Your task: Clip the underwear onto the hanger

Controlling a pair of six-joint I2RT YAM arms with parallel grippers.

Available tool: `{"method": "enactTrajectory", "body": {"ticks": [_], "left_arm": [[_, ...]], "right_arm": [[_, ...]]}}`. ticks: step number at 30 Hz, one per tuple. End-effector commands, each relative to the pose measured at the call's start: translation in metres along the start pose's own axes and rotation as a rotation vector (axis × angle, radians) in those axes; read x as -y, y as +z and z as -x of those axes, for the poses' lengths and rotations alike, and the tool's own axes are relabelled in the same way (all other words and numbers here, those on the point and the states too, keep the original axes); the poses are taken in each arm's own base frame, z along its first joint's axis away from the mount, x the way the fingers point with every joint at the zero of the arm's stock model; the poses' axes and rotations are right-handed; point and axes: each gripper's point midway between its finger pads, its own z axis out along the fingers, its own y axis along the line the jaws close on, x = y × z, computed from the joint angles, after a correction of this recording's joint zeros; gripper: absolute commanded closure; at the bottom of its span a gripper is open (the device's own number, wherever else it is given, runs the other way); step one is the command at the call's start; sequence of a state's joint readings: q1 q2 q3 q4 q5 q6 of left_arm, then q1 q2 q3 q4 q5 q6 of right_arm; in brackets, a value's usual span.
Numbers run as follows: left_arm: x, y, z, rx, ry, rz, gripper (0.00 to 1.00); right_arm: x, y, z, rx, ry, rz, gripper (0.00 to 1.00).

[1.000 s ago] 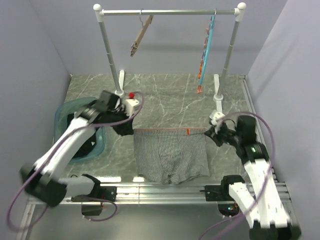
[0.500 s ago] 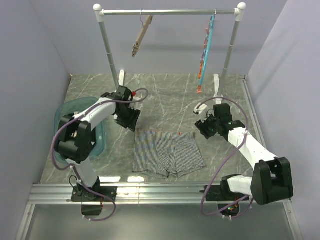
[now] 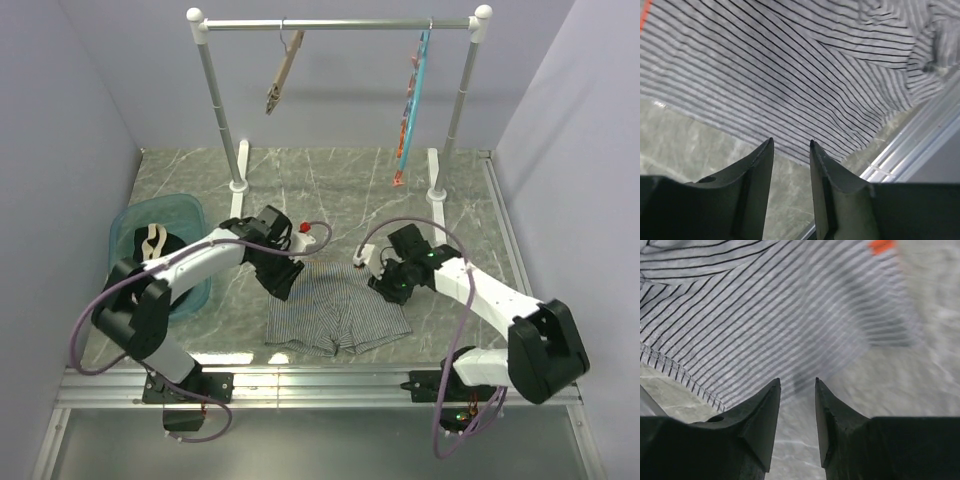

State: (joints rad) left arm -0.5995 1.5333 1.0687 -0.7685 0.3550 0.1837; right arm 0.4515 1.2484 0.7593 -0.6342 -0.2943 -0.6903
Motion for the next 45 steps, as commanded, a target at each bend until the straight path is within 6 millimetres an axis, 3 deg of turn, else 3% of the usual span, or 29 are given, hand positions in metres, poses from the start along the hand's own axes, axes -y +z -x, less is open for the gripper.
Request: {"method": "enactTrajectory", "body": {"ticks": [1, 5, 10, 12, 13, 18, 21, 22, 24, 27, 28, 31, 34, 39, 43, 45], "left_arm": [[-0.007, 0.018, -0.005, -0.050, 0.018, -0.006, 0.60], [-0.013, 0.032, -0.021, -0.146, -0.002, -0.013, 0.60], [-0.024, 0.042, -0.046, -0.266, -0.011, 0.021, 0.60], [-0.027, 0.044, -0.058, -0.317, -0.015, 0.035, 0.60], [-0.027, 0.044, -0.062, -0.329, -0.015, 0.035, 0.60], [-0.025, 0.029, -0.088, -0.416, 0.004, 0.043, 0.61], [-0.023, 0.017, -0.098, -0.441, 0.035, 0.051, 0.60], [-0.023, 0.014, -0.097, -0.438, 0.039, 0.053, 0.60], [-0.020, 0.008, -0.090, -0.403, 0.050, 0.051, 0.58], [-0.016, -0.002, -0.063, -0.289, 0.051, 0.058, 0.56], [-0.013, -0.003, -0.050, -0.234, 0.051, 0.046, 0.54], [-0.008, -0.014, -0.020, -0.096, 0.043, 0.055, 0.53], [-0.008, -0.024, 0.003, 0.025, 0.044, 0.076, 0.52], [-0.005, -0.049, 0.033, 0.202, 0.029, 0.065, 0.49], [-0.013, -0.087, 0.046, 0.365, -0.036, 0.021, 0.48], [-0.006, -0.114, 0.057, 0.486, -0.027, -0.014, 0.48]], "right_arm": [[-0.014, 0.017, -0.018, -0.092, -0.011, 0.050, 0.59], [-0.022, 0.035, -0.025, -0.137, -0.018, 0.077, 0.60], [-0.054, 0.041, -0.030, -0.222, -0.068, 0.210, 0.60], [-0.073, 0.037, -0.036, -0.266, -0.091, 0.303, 0.60], [-0.081, 0.033, -0.042, -0.297, -0.094, 0.343, 0.56], [-0.090, 0.020, -0.035, -0.300, -0.160, 0.392, 0.45], [-0.104, 0.001, -0.031, -0.303, -0.212, 0.483, 0.41], [-0.118, -0.010, -0.030, -0.292, -0.191, 0.553, 0.41], [-0.122, -0.017, -0.019, -0.255, -0.178, 0.574, 0.43], [-0.100, -0.017, 0.016, -0.127, -0.112, 0.444, 0.46], [-0.084, -0.014, 0.038, -0.032, -0.095, 0.362, 0.48], [-0.046, -0.013, 0.077, 0.117, 0.036, 0.207, 0.51], [-0.021, -0.001, 0.097, 0.181, 0.130, 0.107, 0.52], [0.007, 0.030, 0.106, 0.210, 0.270, -0.001, 0.53], [0.014, 0.067, 0.084, 0.098, 0.326, -0.012, 0.56], [0.014, 0.075, 0.069, 0.053, 0.331, -0.003, 0.56]]}}
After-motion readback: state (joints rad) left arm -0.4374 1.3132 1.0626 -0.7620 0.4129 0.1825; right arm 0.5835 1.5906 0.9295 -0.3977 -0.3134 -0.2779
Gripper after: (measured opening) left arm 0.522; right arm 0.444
